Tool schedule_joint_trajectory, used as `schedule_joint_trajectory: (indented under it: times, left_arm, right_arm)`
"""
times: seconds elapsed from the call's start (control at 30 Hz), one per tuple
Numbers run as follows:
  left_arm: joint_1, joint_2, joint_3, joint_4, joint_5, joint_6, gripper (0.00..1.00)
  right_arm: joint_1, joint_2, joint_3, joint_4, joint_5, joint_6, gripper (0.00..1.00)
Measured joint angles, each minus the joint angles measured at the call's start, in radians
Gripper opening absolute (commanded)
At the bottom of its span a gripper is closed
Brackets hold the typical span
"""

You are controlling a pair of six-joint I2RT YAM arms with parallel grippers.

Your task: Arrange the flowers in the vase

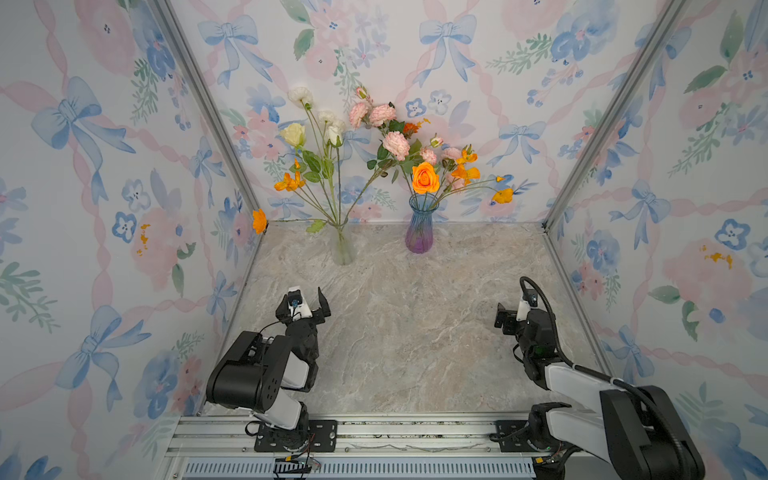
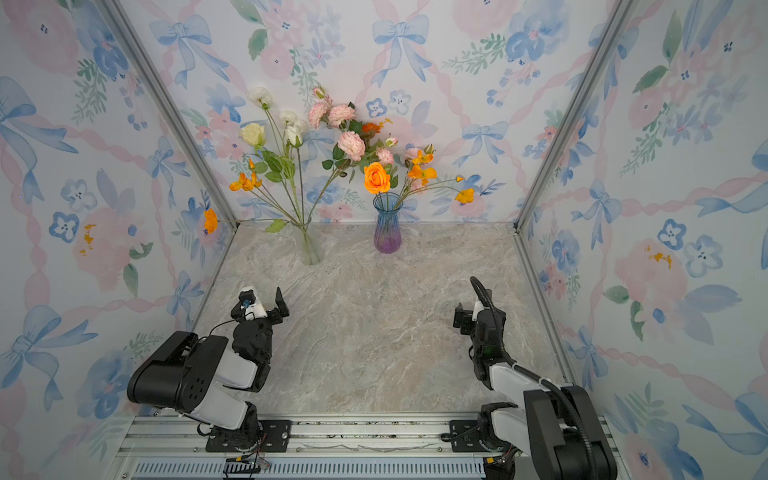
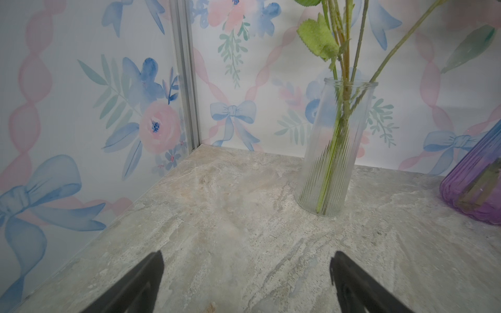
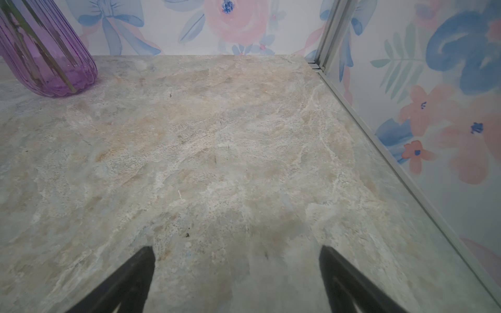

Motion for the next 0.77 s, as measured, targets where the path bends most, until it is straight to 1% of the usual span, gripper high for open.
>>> schedule_joint_trajectory:
  times: [0.1,0.2,0.23,0.3,0.47,0.77]
  left_arm:
    - [-0.006,0.001,0.008,-0.011,-0.005,0.001,0.98]
    - [-0.013,0.001,0.011,-0.013,-0.011,0.005,0.98]
    - [-0.016,0.001,0.013,-0.016,-0.014,0.008,0.98]
    - [-0.021,0.002,0.015,-0.019,-0.018,0.011,0.98]
    - [-0.024,0.006,0.024,-0.028,-0.025,0.016,0.98]
    - [-0.031,0.006,0.058,-0.078,-0.025,0.027,0.98]
  right_arm:
    - [0.006,0.143,0.023,0.133,-0.033,-0.043,0.97]
    - [0.016,0.285,0.039,0.275,-0.038,-0.071,0.97]
    - [0.021,0.308,0.042,0.284,-0.035,-0.076,0.97]
    - [0.019,0.309,0.066,0.249,-0.031,-0.078,0.97]
    - [-0.031,0.305,0.187,0.194,-0.039,-0.048,0.97]
    - [-0.024,0.3,0.188,0.179,0.024,-0.03,0.97]
